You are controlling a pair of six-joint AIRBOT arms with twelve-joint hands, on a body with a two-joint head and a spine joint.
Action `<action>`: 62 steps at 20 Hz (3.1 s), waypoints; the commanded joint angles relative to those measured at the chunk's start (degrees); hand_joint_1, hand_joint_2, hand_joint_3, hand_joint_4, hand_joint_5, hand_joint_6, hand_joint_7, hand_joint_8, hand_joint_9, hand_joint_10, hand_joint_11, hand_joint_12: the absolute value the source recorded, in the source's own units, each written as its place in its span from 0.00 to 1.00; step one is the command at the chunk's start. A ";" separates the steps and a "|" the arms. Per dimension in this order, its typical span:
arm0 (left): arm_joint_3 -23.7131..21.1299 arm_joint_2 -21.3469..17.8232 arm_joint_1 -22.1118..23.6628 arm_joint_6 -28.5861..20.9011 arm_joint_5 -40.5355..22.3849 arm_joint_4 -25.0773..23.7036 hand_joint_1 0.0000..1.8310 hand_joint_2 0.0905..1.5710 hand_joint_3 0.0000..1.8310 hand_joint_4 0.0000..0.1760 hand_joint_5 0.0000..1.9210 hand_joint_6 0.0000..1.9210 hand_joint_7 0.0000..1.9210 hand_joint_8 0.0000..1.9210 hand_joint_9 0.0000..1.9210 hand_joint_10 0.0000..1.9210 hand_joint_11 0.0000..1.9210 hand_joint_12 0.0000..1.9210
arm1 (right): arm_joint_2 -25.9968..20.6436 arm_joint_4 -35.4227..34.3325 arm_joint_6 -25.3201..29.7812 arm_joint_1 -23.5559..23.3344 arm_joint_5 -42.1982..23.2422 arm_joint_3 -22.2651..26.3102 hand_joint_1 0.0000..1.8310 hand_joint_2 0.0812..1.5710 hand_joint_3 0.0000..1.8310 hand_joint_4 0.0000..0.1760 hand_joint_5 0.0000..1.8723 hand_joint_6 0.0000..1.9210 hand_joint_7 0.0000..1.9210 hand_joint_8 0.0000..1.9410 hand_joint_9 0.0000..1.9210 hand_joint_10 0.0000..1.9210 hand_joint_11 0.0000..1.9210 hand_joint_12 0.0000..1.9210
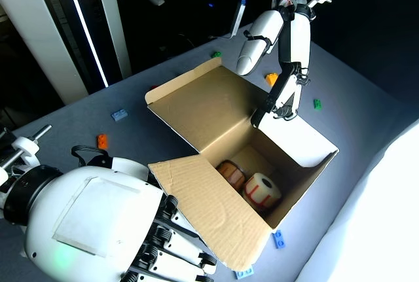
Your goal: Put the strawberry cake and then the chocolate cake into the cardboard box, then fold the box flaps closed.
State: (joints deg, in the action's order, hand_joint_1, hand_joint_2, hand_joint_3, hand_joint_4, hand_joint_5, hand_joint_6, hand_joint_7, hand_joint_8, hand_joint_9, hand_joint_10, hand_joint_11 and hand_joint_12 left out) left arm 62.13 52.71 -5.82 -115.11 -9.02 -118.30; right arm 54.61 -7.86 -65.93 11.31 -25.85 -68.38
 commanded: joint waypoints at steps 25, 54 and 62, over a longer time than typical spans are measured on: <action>16.15 1.17 7.43 27.52 -12.35 15.64 0.18 0.81 0.00 0.05 0.25 0.00 0.33 0.00 0.36 0.00 0.08 0.71 | 5.89 -0.11 0.10 -8.74 -0.94 -3.31 0.15 0.78 0.00 0.00 0.19 0.33 0.36 0.02 0.19 0.53 0.01 0.88; 17.74 -3.83 0.93 14.02 -34.52 -8.59 0.16 0.81 0.00 0.05 0.24 0.00 0.33 0.00 0.36 0.00 0.08 0.71 | 9.18 3.85 -0.58 -5.59 3.02 -3.64 0.15 0.79 0.00 0.00 0.19 0.33 0.35 0.02 0.17 0.53 0.00 0.88; 13.40 -5.44 0.86 11.38 -35.06 -7.70 0.15 0.82 0.00 0.04 0.25 0.00 0.33 0.00 0.36 0.00 0.08 0.72 | 9.17 6.22 -0.53 -5.07 4.39 -3.64 0.15 0.78 0.00 0.00 0.19 0.32 0.36 0.02 0.17 0.53 0.00 0.88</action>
State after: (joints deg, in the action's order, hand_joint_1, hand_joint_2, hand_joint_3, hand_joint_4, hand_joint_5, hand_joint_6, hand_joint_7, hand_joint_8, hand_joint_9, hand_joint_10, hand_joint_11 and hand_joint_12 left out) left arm 75.31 47.79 -5.34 -103.39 -45.50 -129.19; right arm 64.01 -2.09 -66.46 5.87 -20.73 -72.05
